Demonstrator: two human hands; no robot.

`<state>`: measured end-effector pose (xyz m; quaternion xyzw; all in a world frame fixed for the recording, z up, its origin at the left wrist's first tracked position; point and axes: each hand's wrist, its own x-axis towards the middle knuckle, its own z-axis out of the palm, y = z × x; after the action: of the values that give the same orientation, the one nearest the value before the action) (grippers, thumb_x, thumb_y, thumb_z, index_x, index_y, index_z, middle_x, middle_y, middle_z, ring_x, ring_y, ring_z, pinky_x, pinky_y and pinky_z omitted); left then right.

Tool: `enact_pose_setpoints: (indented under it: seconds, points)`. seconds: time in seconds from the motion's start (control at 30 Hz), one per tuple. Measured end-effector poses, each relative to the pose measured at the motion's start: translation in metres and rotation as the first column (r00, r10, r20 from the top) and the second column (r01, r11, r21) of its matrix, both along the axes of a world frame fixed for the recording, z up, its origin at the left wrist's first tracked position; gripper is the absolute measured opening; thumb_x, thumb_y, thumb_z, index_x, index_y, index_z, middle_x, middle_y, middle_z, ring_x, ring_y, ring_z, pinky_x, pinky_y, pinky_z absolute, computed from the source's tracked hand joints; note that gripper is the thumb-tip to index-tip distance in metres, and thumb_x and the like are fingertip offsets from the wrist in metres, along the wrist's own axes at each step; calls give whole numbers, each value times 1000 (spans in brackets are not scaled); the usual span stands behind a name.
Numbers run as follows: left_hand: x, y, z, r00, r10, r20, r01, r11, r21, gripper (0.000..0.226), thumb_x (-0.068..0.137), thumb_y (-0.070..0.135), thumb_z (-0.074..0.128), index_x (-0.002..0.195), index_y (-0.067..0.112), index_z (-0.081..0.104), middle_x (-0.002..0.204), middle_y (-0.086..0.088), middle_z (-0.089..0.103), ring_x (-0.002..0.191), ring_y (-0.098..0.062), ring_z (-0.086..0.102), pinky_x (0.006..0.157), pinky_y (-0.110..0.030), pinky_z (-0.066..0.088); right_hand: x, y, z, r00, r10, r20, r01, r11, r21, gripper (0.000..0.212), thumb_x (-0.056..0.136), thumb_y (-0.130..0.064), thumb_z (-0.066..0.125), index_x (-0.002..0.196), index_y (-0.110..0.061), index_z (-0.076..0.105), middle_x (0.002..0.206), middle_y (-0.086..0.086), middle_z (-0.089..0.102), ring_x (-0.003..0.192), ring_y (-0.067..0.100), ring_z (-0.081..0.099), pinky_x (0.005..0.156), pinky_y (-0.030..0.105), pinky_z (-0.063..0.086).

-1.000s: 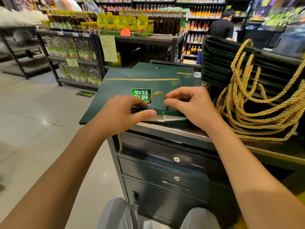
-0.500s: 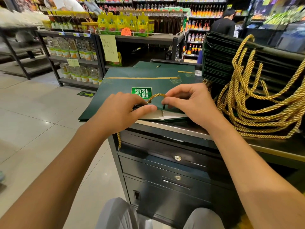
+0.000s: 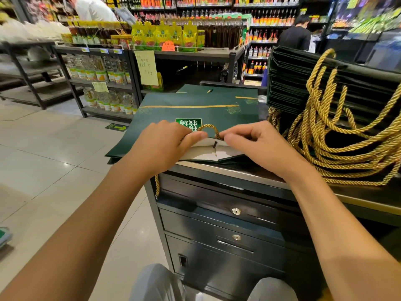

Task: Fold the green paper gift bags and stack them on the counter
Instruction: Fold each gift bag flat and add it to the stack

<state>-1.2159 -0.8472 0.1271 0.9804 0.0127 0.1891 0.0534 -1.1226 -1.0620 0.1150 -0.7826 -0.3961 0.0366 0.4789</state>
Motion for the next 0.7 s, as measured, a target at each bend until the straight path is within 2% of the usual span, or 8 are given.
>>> enact_pose_setpoints:
  seconds: [0.1, 0.17, 0.3, 0.43, 0.53, 0.57, 0.63, 0.7]
  points:
    - [2, -1, 0, 1000, 30, 4, -30, 999, 14, 85, 85, 75, 12, 88, 14, 71, 62, -6, 55, 59, -23, 52, 52, -35, 27, -2, -2, -3, 997, -1, 75, 2, 1000, -16, 19, 99, -22, 63, 111, -27, 78, 84, -24, 72, 82, -9, 63, 73, 7, 43]
    - [1, -3, -2, 999, 24, 28, -24, 1000, -3, 80, 89, 72, 15, 82, 13, 68, 57, -4, 50, 56, -22, 50, 51, -34, 27, -3, -1, -4, 991, -13, 132, 17, 1000, -25, 22, 101, -25, 60, 116, -26, 76, 93, -25, 72, 90, -10, 63, 77, 6, 44]
    - [-8, -9, -10, 994, 10, 109, -8, 1000, -22, 67, 94, 68, 20, 91, 20, 67, 64, -1, 59, 61, -22, 55, 55, -36, 42, -3, -1, -4, 989, -18, 150, 21, 1000, -20, 25, 103, -27, 57, 121, -24, 74, 105, -20, 72, 103, -7, 63, 88, 8, 46]
    - [-20, -15, -24, 958, -6, 287, 59, 982, -178, 43, 98, 62, 41, 97, 20, 50, 99, -7, 72, 85, -28, 66, 74, -47, 54, -2, -2, -5, 985, 4, 170, 2, 999, -32, 26, 104, -27, 56, 121, -22, 75, 88, -30, 68, 89, -12, 60, 77, 6, 42]
    - [-25, -20, -34, 897, -128, 423, 214, 963, -162, 32, 96, 47, 56, 90, 17, 65, 121, -5, 69, 122, -25, 59, 107, -30, 42, 0, -2, -6, 985, 0, 173, 3, 1000, -15, 27, 104, -29, 55, 122, -24, 74, 96, -25, 71, 95, -9, 62, 81, 8, 44]
    - [-24, -21, -38, 886, -149, 440, 226, 965, -129, 31, 96, 44, 57, 91, 17, 72, 129, -4, 66, 130, -23, 54, 113, -31, 36, 0, -2, -5, 986, 1, 167, 0, 1000, -10, 27, 104, -29, 55, 123, -24, 74, 102, -21, 72, 100, -7, 63, 84, 10, 46]
    - [-21, -25, -43, 882, -144, 449, 189, 980, -56, 31, 97, 41, 56, 97, 22, 79, 136, -5, 63, 137, -27, 49, 113, -46, 34, 0, -1, -5, 988, 9, 157, -9, 1000, 3, 27, 104, -29, 55, 123, -23, 74, 105, -18, 74, 103, -4, 64, 88, 13, 48]
    - [-17, -32, -47, 888, -83, 453, 105, 994, -24, 30, 96, 41, 55, 99, 25, 80, 137, -6, 63, 138, -30, 49, 110, -49, 31, -1, -1, -5, 989, 11, 147, -14, 1000, 18, 26, 104, -27, 56, 121, -22, 74, 103, -17, 74, 102, -2, 64, 87, 14, 49]
